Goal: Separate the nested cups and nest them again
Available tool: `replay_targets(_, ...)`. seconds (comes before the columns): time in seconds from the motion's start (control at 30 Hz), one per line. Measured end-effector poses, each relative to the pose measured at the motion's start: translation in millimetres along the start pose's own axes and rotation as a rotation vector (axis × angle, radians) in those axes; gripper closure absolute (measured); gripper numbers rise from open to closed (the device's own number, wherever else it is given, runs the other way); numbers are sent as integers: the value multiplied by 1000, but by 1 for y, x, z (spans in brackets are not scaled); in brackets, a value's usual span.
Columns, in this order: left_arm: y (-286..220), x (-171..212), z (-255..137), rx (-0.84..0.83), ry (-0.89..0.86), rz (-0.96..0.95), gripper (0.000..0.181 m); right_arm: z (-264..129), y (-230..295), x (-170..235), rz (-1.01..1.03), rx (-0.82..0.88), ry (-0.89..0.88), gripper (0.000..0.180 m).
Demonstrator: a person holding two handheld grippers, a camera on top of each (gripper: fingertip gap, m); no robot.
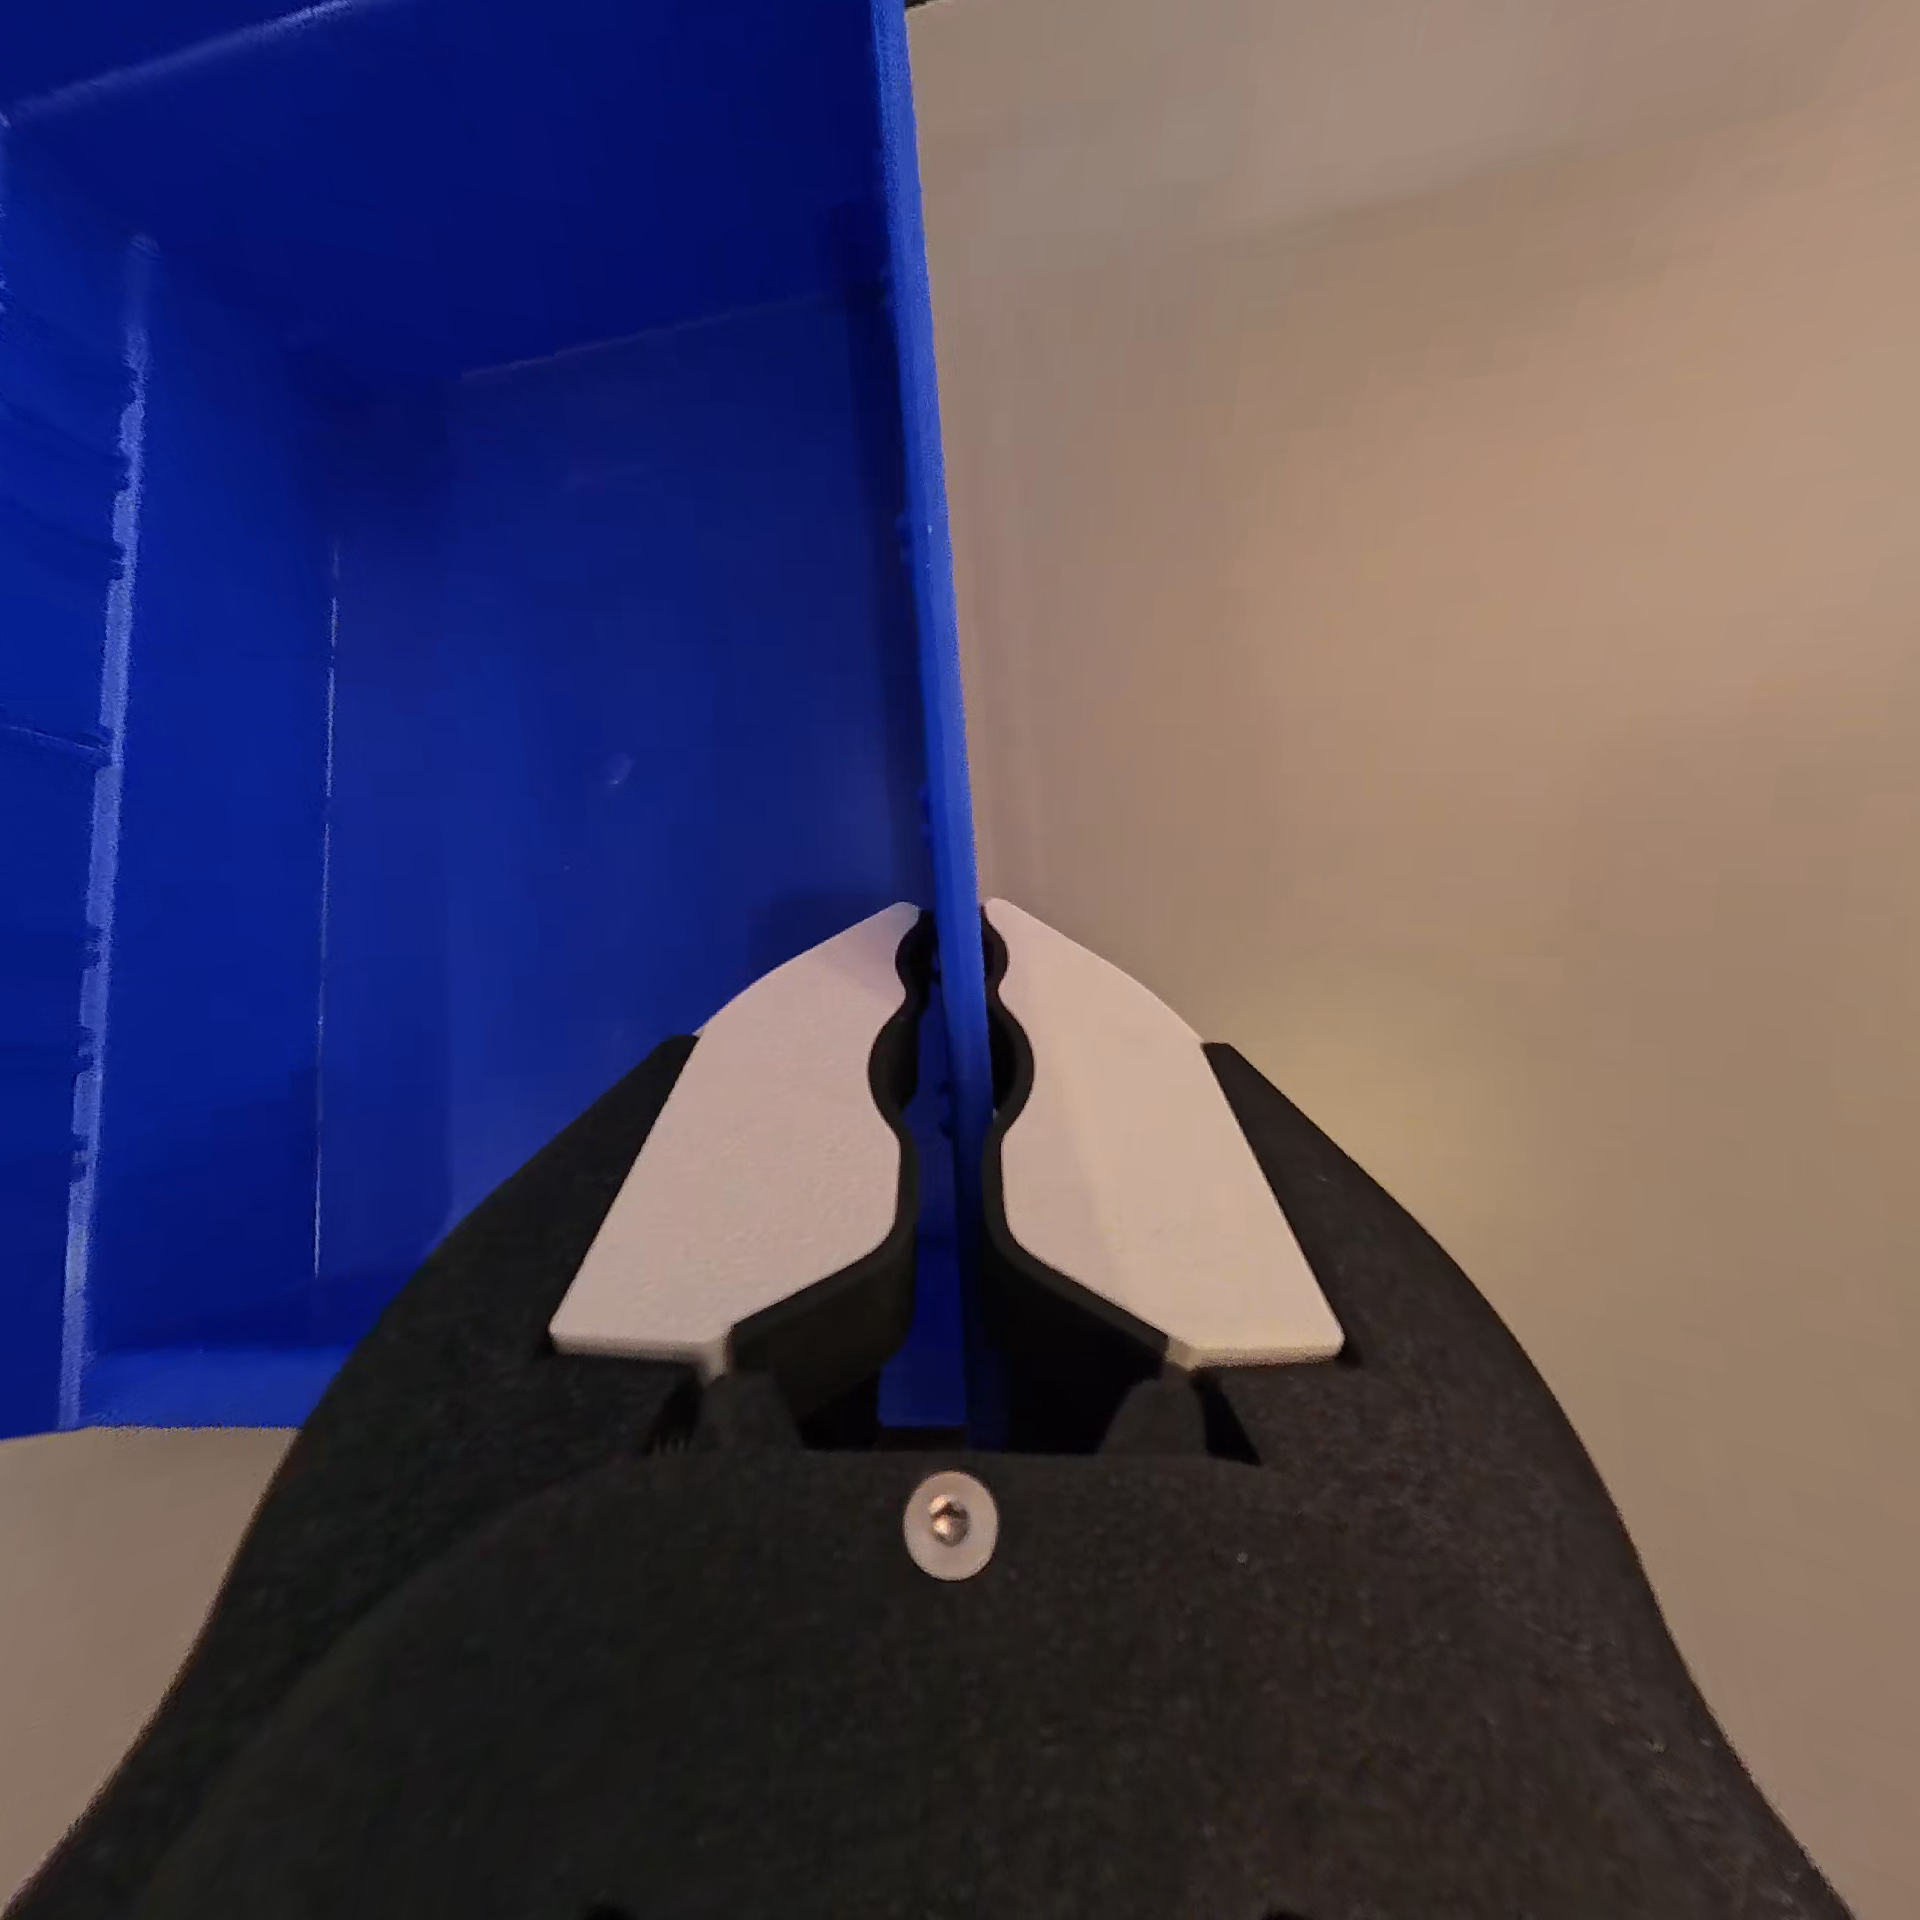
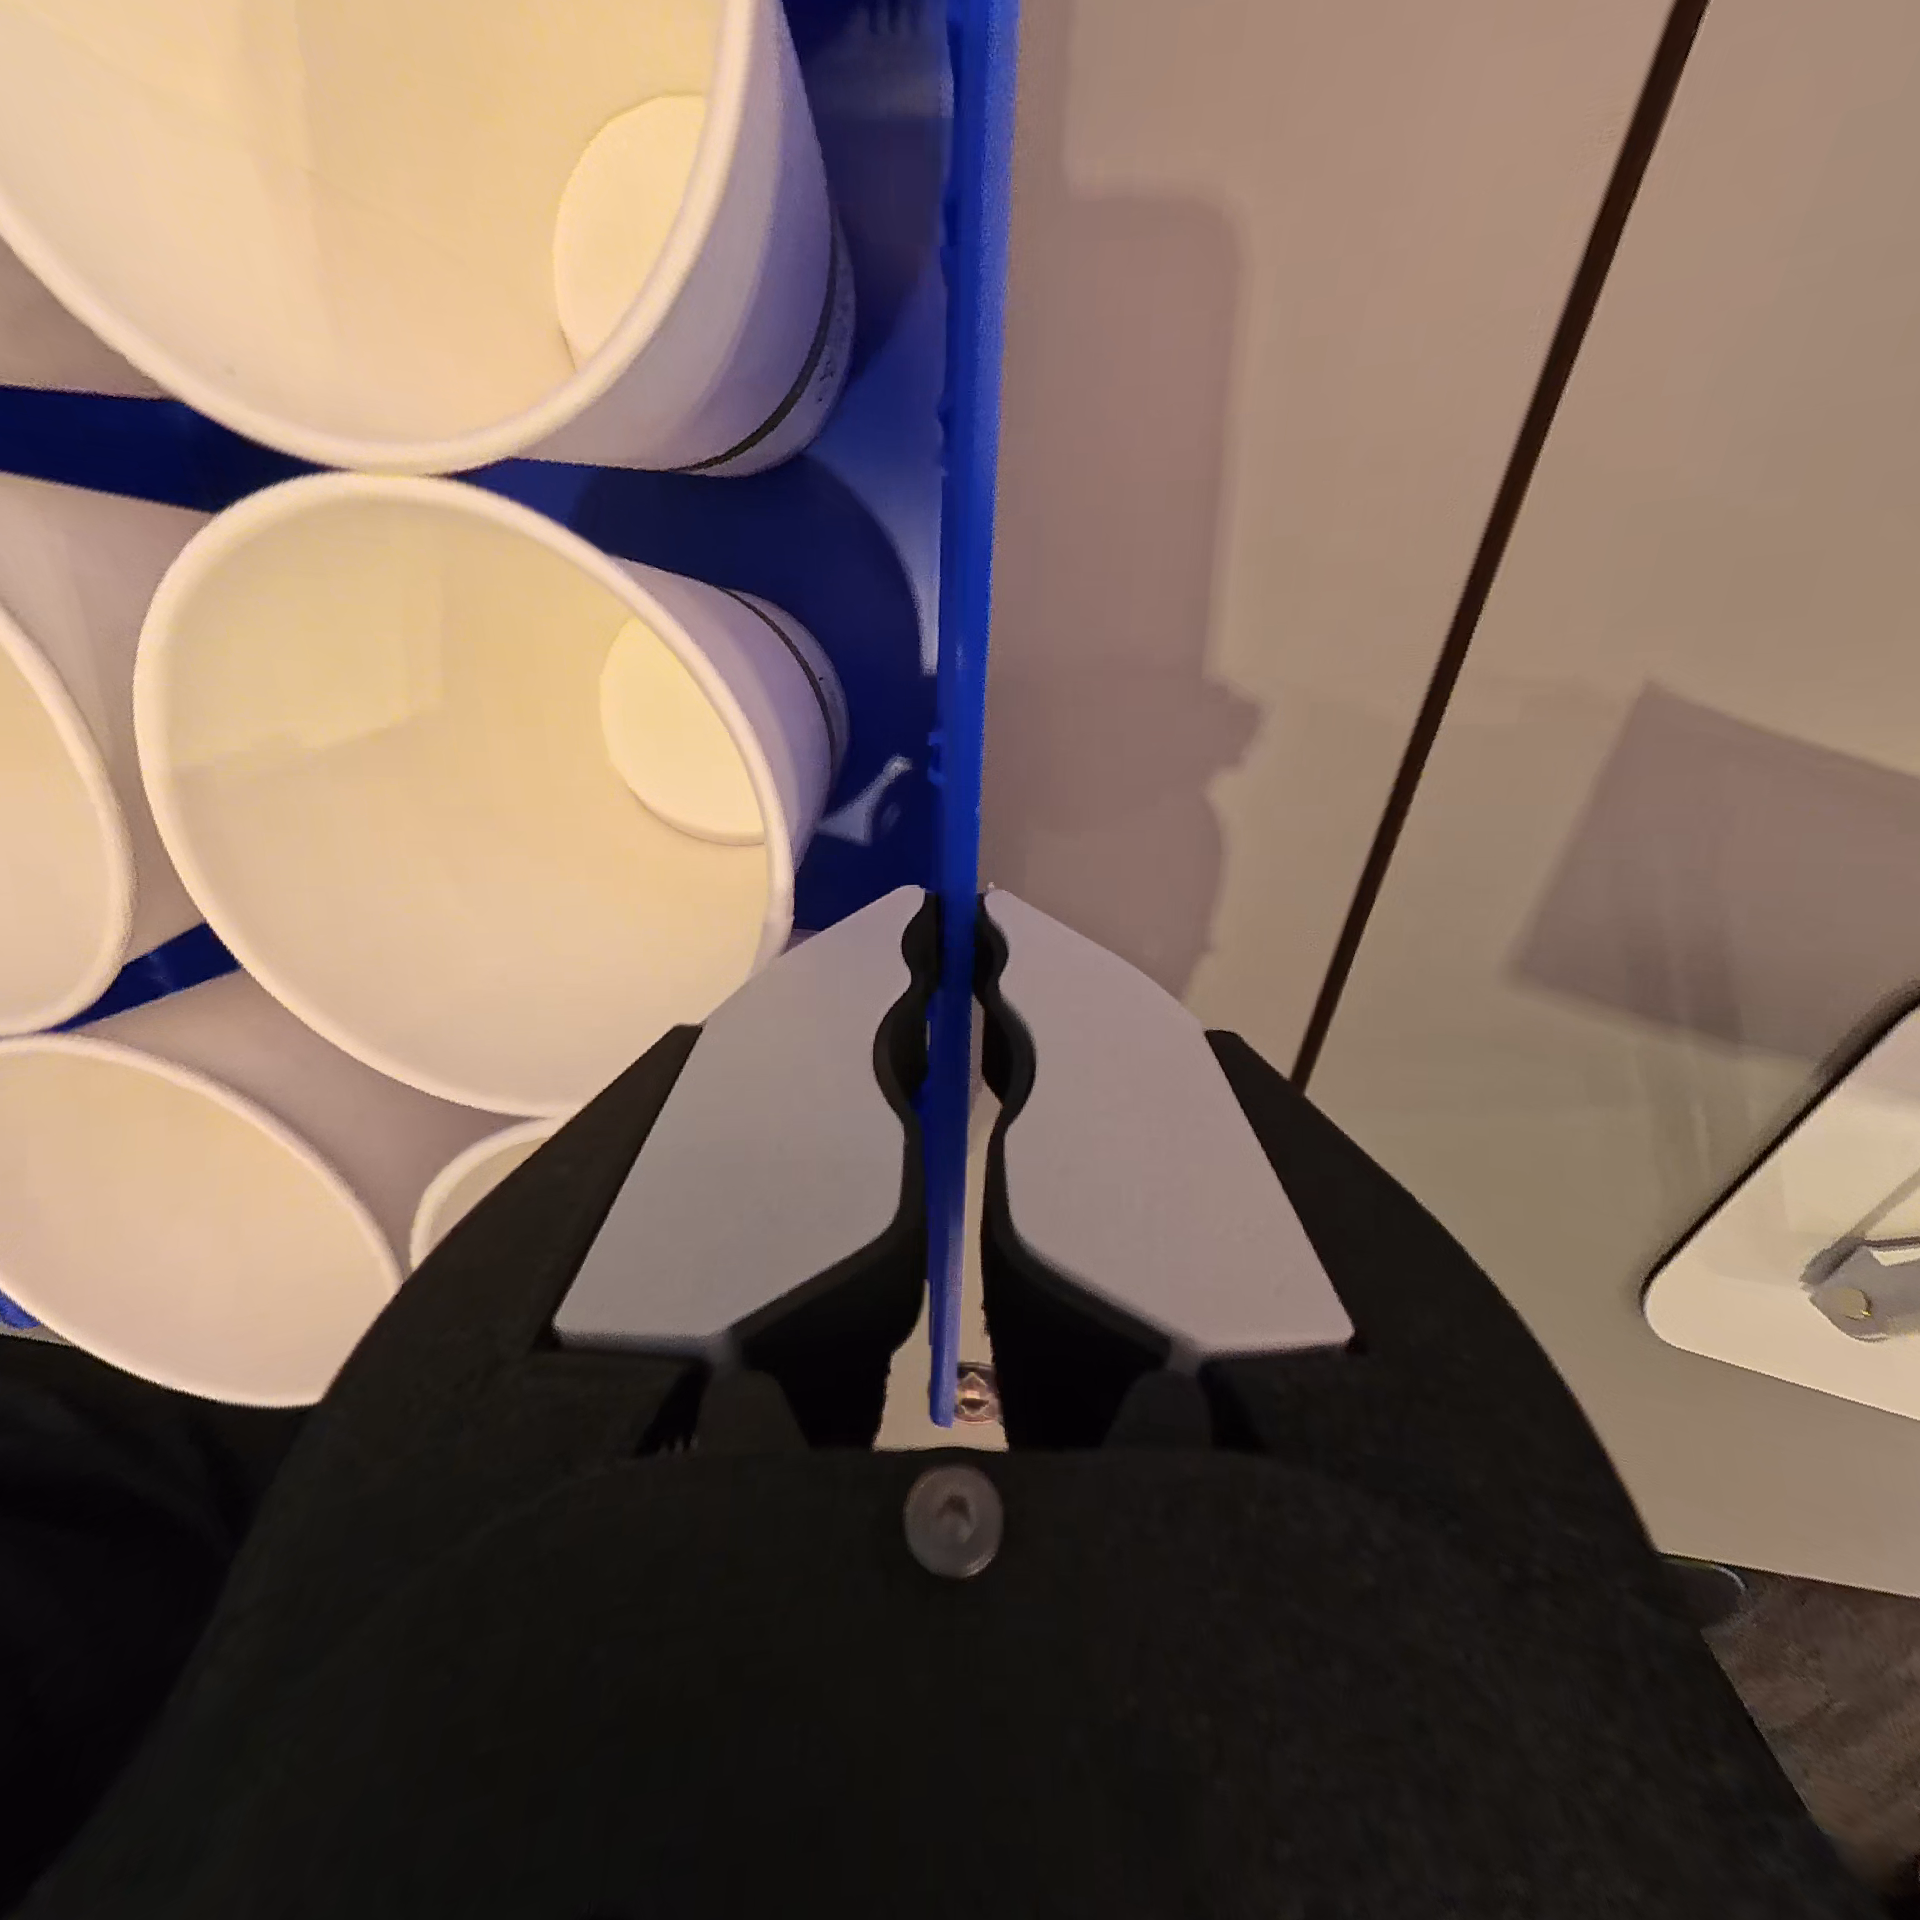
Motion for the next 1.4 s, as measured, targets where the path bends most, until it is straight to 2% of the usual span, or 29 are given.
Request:
replay_targets(0.57, -120, -14, -14, 106, -44, 130, 171, 8, 38, -38, 46, -31, -16, 175)
replay_targets(0.87, -179, -24, -16, 87, -45, 234, 160, 18, 85, -63, 72, -77, -41, 175)
replay_targets(1.4, -242, -43, -13, 186, -85, 252, 153, 27, 166, -73, 99, -105, -74, 175)
Point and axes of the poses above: each gripper's, where its closed fingertips meet, z out along the fingers, x out of its underside, y = z × x across the jaws, the point moved 6 cm from there along -z, back along the fingers, and after that the axes turned 1 degree about -z, right-handed, at the moved point
